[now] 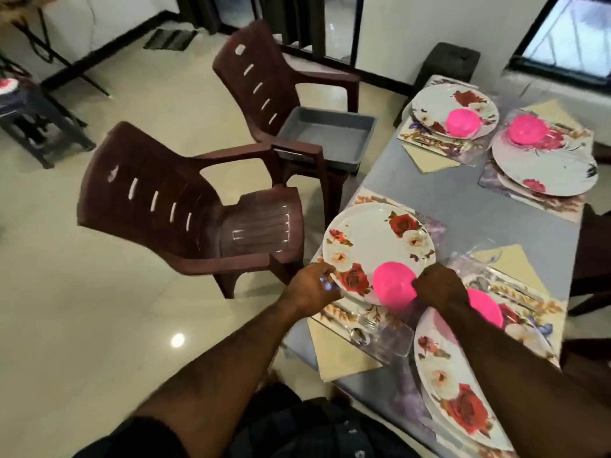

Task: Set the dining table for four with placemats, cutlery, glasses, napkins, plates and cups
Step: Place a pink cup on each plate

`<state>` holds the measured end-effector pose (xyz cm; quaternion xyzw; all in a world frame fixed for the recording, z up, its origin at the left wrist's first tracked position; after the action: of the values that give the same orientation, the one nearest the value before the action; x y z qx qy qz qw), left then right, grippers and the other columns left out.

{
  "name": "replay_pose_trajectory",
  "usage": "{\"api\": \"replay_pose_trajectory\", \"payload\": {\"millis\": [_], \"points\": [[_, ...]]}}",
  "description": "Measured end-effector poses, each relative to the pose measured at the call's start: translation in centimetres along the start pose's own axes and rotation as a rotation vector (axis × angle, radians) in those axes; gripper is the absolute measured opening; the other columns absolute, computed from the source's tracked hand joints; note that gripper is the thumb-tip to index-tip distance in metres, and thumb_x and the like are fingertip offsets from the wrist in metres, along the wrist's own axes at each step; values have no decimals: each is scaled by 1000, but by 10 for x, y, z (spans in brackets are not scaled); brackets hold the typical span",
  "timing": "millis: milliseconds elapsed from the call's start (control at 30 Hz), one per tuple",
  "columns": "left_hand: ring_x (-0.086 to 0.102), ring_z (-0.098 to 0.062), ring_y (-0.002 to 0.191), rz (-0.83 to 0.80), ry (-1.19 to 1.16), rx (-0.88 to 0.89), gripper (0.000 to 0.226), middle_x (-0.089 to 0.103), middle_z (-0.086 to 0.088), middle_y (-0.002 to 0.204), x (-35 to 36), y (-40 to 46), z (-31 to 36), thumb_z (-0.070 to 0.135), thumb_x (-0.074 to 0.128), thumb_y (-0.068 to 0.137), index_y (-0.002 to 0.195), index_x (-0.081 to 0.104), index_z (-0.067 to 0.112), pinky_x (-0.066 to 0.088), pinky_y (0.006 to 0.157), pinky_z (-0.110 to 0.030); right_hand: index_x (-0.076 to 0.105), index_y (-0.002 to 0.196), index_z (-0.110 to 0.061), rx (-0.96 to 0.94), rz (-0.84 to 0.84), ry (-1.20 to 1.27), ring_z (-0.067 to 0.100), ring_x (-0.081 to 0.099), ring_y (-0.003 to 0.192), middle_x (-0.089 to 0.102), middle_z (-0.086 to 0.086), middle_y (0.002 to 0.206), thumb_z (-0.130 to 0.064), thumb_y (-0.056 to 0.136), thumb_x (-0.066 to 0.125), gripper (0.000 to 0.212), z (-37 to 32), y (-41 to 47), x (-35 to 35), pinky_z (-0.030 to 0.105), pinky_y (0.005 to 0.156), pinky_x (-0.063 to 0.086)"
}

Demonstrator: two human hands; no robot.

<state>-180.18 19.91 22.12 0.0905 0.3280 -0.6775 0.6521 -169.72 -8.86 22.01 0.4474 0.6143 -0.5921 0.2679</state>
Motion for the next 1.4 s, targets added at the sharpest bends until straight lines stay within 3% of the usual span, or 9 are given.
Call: {"api": "replay_pose_trajectory", "payload": {"millis": [100, 200, 300, 367, 467, 600, 1067, 1233, 1400], "points": [[69, -20, 106, -104, 89, 10, 68, 68, -1, 129, -5, 37, -2, 46, 88, 79, 137, 65, 21, 56, 98, -34, 70, 101, -15, -60, 110, -123, 33, 71, 91, 73, 12, 104, -42, 81, 67, 33, -7, -4, -2, 41, 80, 61], [70, -25, 108, -171, 50, 31, 66, 68, -1, 133, -11, 71, -7, 45, 87, 79, 137, 64, 25, 58, 99, -42, 49, 147, -20, -223, 128, -179, 39, 63, 119, 58, 16, 139, -73, 74, 67, 91, -18, -11, 1, 48, 97, 54], [71, -24, 101, -265, 56, 63, 64, 65, -3, 134, -24, 95, -6, 45, 87, 82, 137, 62, 24, 59, 94, -41, 17, 163, -24, -256, -5, -297, 39, 51, 138, 29, 12, 167, -88, 57, 69, 134, -33, -14, 5, 51, 108, 48], [70, -22, 97, -302, 64, 89, 65, 65, -3, 135, -35, 110, -9, 45, 87, 82, 138, 61, 23, 58, 94, -39, 15, 163, -23, -242, -22, -380, 36, 49, 140, 26, 9, 169, -78, 62, 78, 131, -46, -17, 8, 52, 109, 45], [67, -18, 98, -336, 85, 151, 64, 62, 2, 136, -50, 127, -14, 46, 86, 83, 137, 62, 23, 55, 89, -31, 31, 153, -27, -225, -4, -377, 29, 58, 127, 46, 2, 153, -64, 62, 86, 112, -59, -22, 11, 52, 103, 49], [66, -17, 108, -338, 105, 164, 60, 65, 6, 130, -68, 139, -23, 48, 86, 83, 134, 65, 24, 56, 94, -34, 37, 152, -26, -190, 20, -370, 27, 62, 120, 57, 0, 143, -66, 53, 87, 118, -70, -28, 18, 48, 98, 52], [65, -18, 117, -365, 107, 172, 57, 64, 4, 139, -91, 124, -36, 48, 82, 87, 135, 63, 24, 58, 97, -41, 35, 154, -21, -180, -29, -522, 27, 60, 127, 54, 0, 150, -62, 57, 92, 120, -93, -37, 11, 52, 109, 36], [65, -19, 117, -330, 121, 150, 62, 64, 2, 141, -95, 106, -35, 53, 81, 86, 138, 61, 25, 59, 97, -43, 16, 164, -23, -160, -29, -493, 32, 42, 147, 28, 9, 170, -67, 63, 88, 131, -90, -42, 6, 60, 119, 24], [63, -22, 121, -270, 141, 67, 60, 63, 1, 138, -100, 73, -34, 44, 80, 90, 141, 60, 21, 58, 100, -45, 10, 164, -25, -219, 96, -416, 38, 32, 153, 11, 12, 173, -71, 76, 77, 119, -103, -61, -4, 63, 120, 23]]}}
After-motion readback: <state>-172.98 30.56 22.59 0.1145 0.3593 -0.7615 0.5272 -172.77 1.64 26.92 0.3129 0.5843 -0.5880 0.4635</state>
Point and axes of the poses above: each hand's wrist, its own y-axis towards the middle knuckle, its own x-axis out of the palm, z = x × y, the point moved 1 cm from there along y, towards the middle knuckle
